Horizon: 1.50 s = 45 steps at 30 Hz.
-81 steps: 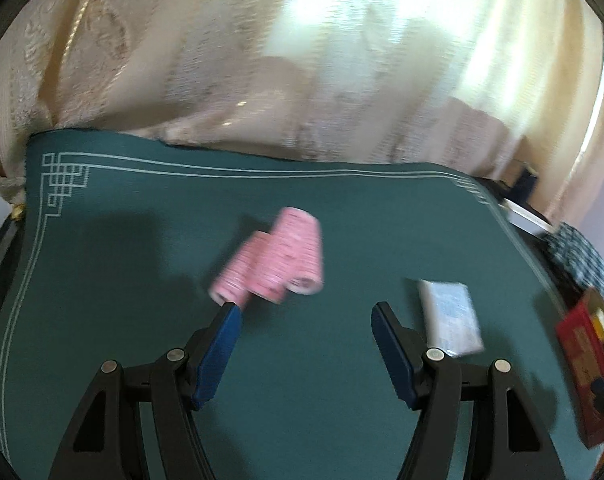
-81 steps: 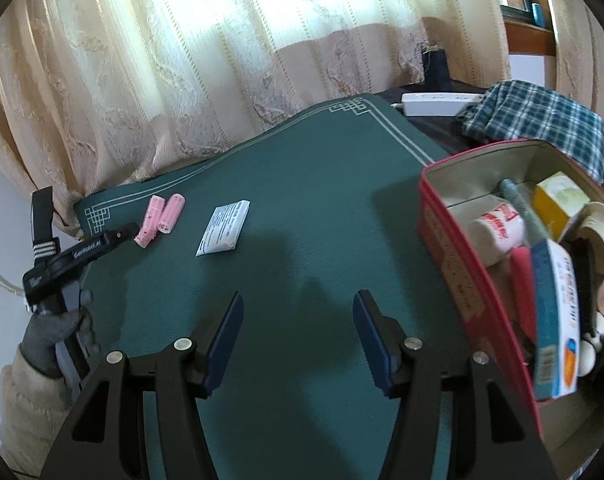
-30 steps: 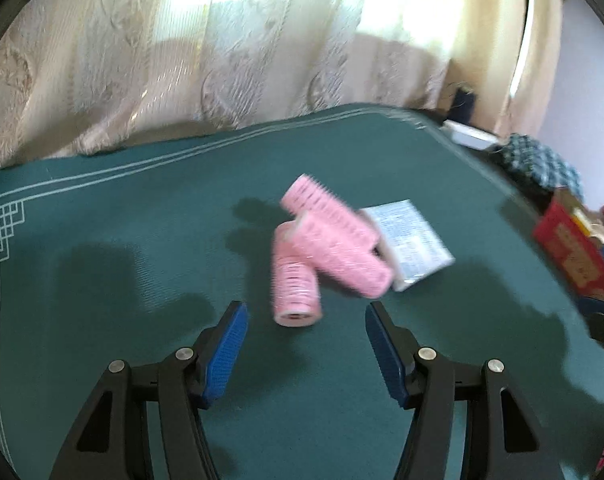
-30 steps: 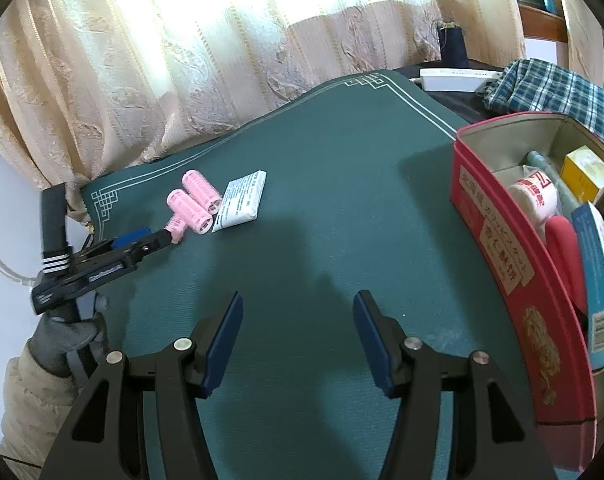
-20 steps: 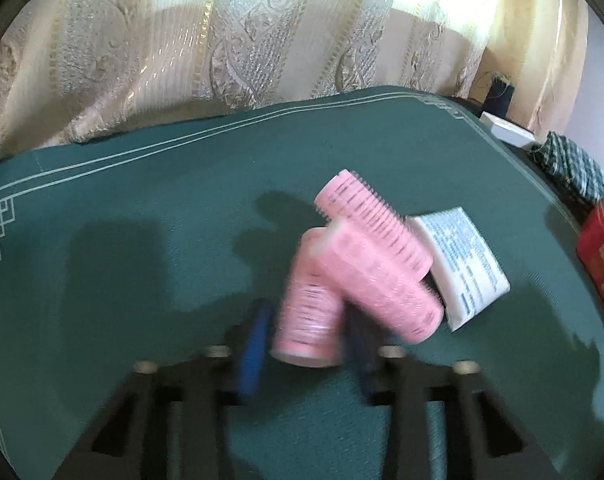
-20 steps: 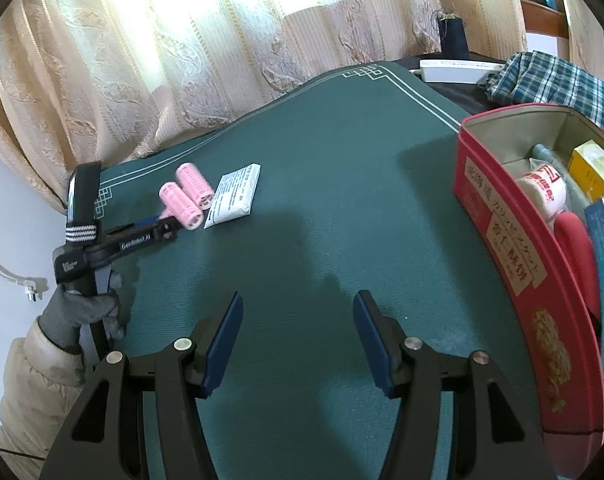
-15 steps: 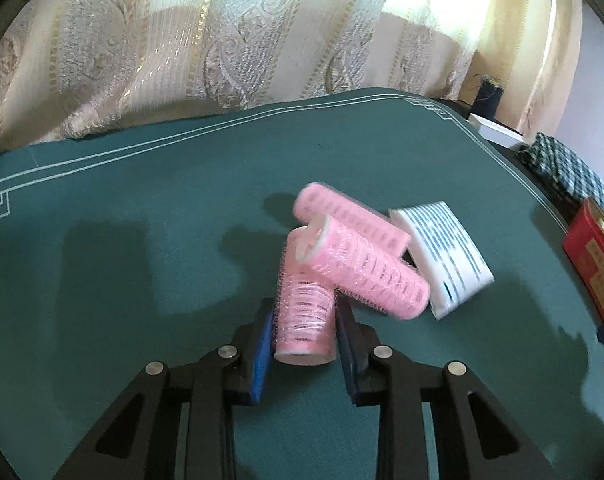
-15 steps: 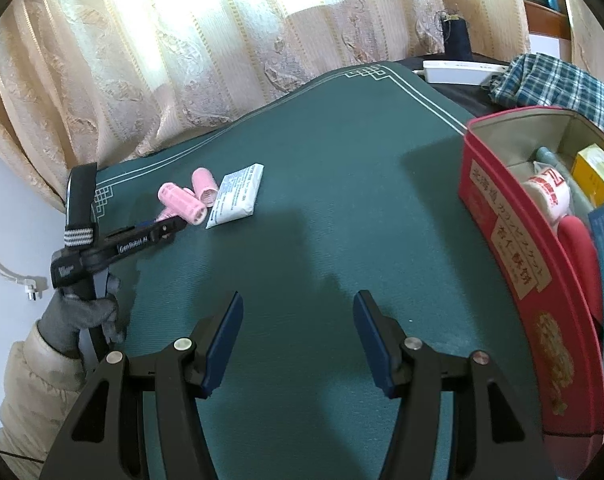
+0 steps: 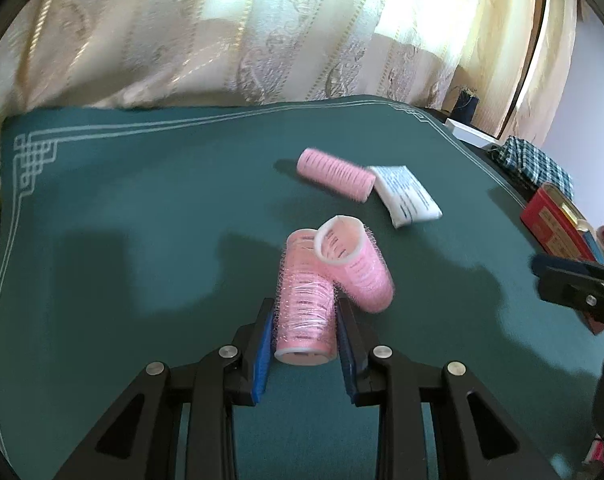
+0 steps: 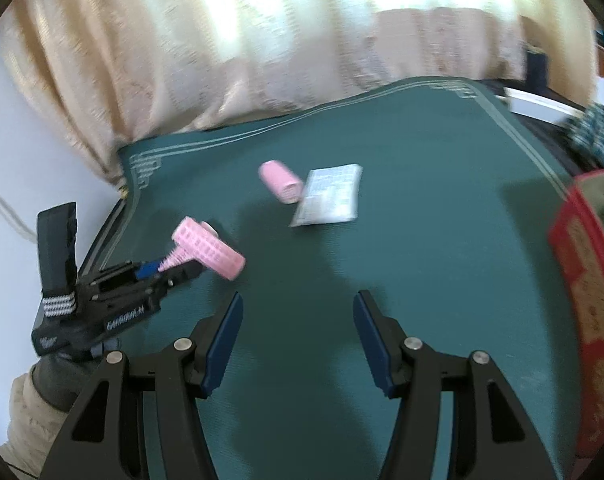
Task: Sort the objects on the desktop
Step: 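Grasp another pink curler with the right gripper while the left holds its curler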
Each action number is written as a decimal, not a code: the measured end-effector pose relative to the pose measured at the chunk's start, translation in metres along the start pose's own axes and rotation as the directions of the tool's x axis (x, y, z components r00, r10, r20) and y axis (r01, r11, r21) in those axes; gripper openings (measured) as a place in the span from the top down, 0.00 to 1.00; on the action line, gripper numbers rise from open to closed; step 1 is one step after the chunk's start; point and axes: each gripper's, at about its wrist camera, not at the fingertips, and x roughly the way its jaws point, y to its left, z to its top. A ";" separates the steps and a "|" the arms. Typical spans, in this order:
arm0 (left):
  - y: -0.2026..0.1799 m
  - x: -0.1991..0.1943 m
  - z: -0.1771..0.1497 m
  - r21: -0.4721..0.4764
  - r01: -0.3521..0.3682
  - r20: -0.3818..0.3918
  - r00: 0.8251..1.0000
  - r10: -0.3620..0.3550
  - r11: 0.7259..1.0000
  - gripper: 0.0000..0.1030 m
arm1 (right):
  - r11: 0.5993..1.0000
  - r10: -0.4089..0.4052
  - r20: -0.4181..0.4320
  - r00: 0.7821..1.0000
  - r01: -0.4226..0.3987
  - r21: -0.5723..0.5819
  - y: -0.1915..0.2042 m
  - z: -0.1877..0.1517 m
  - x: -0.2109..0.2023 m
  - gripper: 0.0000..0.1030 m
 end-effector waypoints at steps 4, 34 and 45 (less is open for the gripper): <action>0.008 -0.012 -0.016 -0.033 0.010 0.004 1.000 -0.010 0.999 0.71 | 0.993 0.062 -0.033 0.998 -0.065 -0.100 0.032 0.002 0.023 0.40; 0.031 -0.012 -0.028 -0.103 0.043 0.013 0.999 -0.042 0.994 0.71 | 0.955 0.253 -0.179 0.951 -0.274 -0.109 0.050 0.015 0.095 0.68; 0.023 -0.016 -0.028 -0.079 -0.037 0.025 0.999 0.040 0.996 0.71 | 0.983 0.152 -0.093 0.984 -0.160 -0.089 0.032 -0.004 0.046 0.68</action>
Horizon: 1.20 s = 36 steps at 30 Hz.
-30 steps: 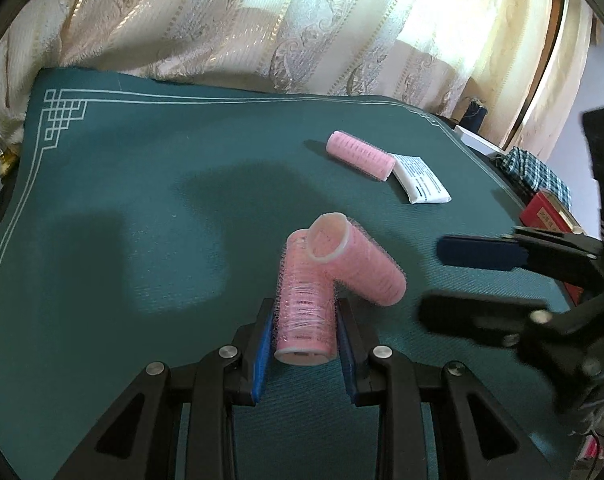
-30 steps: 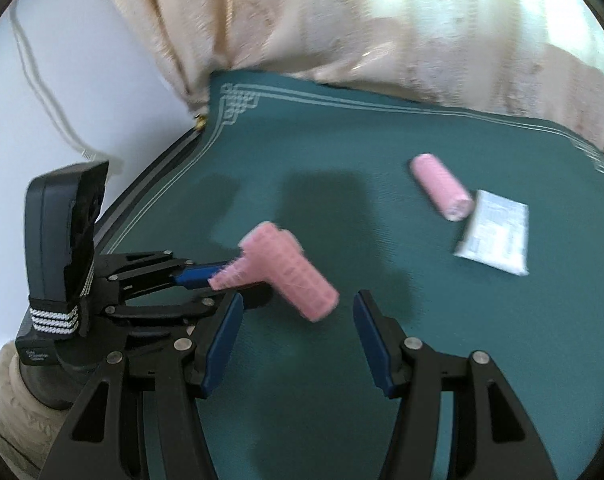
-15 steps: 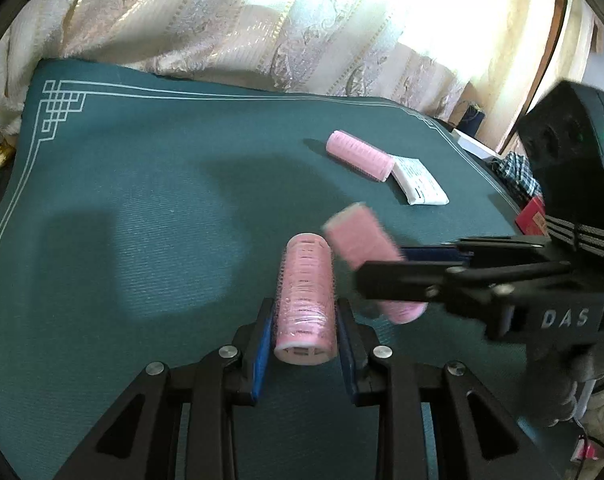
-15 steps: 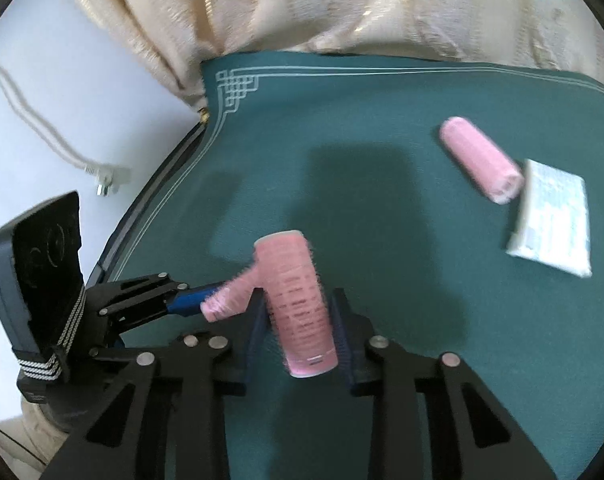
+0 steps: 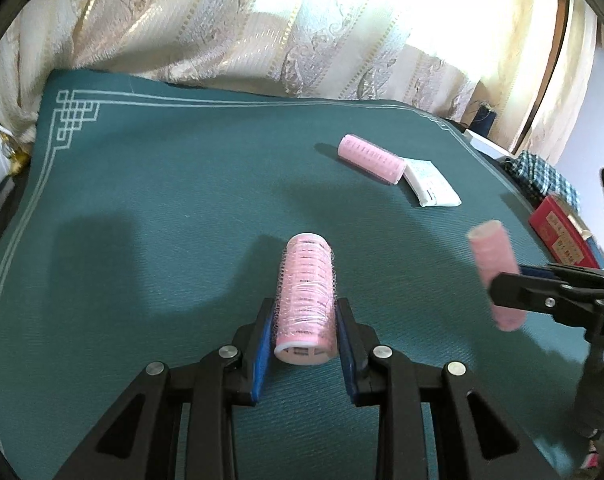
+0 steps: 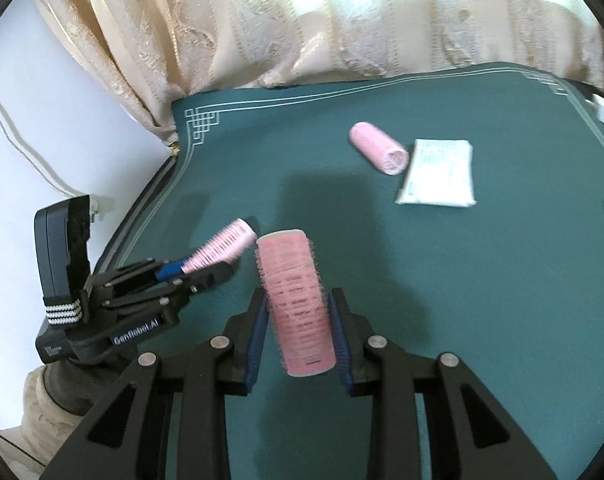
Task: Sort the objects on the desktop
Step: 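Grasp another pink curler with the right gripper while the left holds its curler, then carry both pink curlers to the red box and release them inside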
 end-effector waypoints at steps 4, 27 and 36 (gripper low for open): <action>-0.009 -0.002 -0.002 0.009 -0.010 0.006 1.000 0.010 1.000 0.71 | 0.999 -0.044 0.023 0.999 0.044 0.006 -0.001 -0.006 -0.014 0.68; -0.114 -0.016 0.004 0.131 0.095 0.015 0.995 -0.098 0.987 0.71 | 0.982 -0.132 0.166 0.977 0.106 0.156 -0.053 -0.048 -0.113 0.68; -0.181 -0.012 0.007 0.206 0.188 -0.005 0.982 -0.191 0.960 0.70 | 0.948 -0.262 0.286 0.922 0.189 0.257 -0.105 -0.066 -0.199 0.68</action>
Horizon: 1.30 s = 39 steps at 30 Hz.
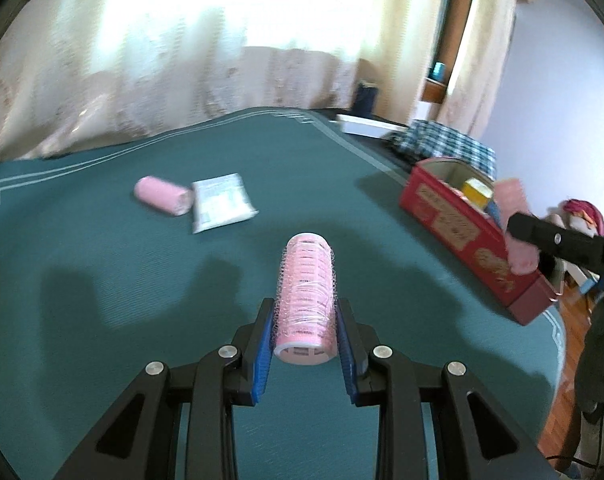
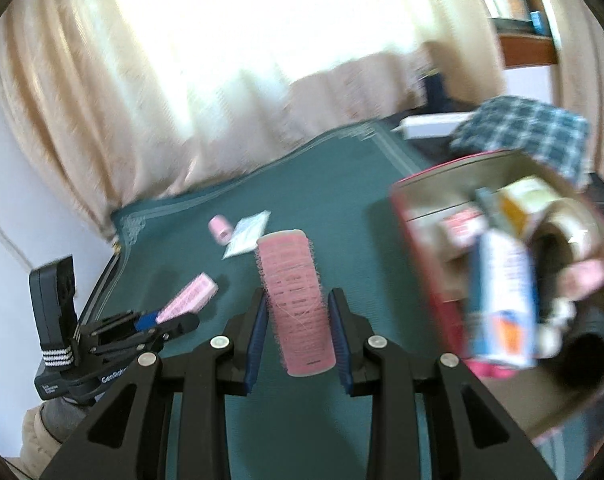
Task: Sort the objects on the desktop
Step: 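Carry both pink curlers to the red box and release them inside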
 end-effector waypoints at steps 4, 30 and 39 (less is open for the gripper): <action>-0.026 0.007 0.007 0.034 0.036 -0.003 0.999 -0.036 0.999 0.70 | 0.997 -0.065 0.047 0.997 0.063 0.044 -0.032 -0.002 -0.024 0.68; -0.127 0.028 0.044 0.184 0.164 -0.024 0.986 -0.162 0.969 0.71 | 0.970 -0.198 0.050 0.979 0.188 0.152 -0.108 -0.021 -0.061 0.59; -0.150 0.028 0.046 0.213 0.214 -0.031 0.977 -0.212 0.953 0.71 | 0.965 -0.205 0.068 0.976 0.190 0.181 -0.116 -0.020 -0.069 0.56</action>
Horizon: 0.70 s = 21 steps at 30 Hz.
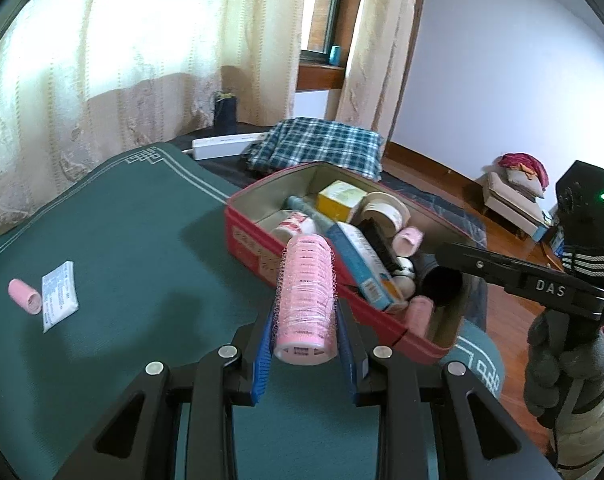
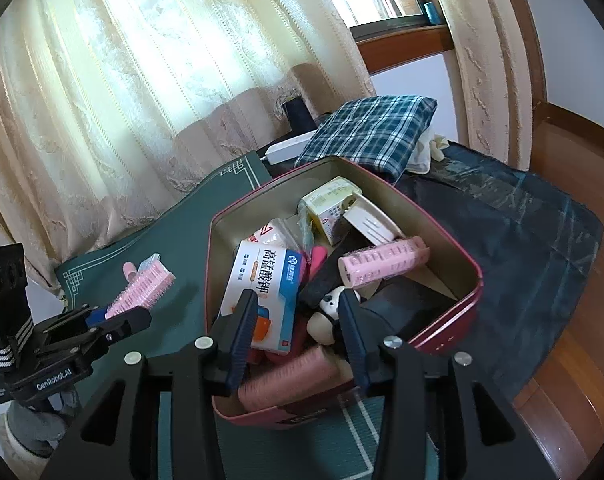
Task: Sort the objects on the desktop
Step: 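Carry both pink curlers to the red box and release them inside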
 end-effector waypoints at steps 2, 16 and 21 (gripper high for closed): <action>-0.005 0.002 0.001 0.007 0.014 -0.001 1.000 -0.014 1.000 0.71 | 1.000 -0.003 0.004 1.000 0.003 0.005 -0.001 0.001 -0.001 0.56; -0.063 0.020 0.019 0.120 0.130 -0.016 0.991 -0.130 0.984 0.71 | 0.997 -0.044 0.055 0.998 0.040 0.064 -0.018 0.006 -0.020 0.56; -0.080 0.035 0.021 0.136 0.194 -0.052 0.981 -0.188 0.972 0.52 | 0.995 -0.058 0.063 0.996 0.053 0.083 -0.023 0.006 -0.025 0.56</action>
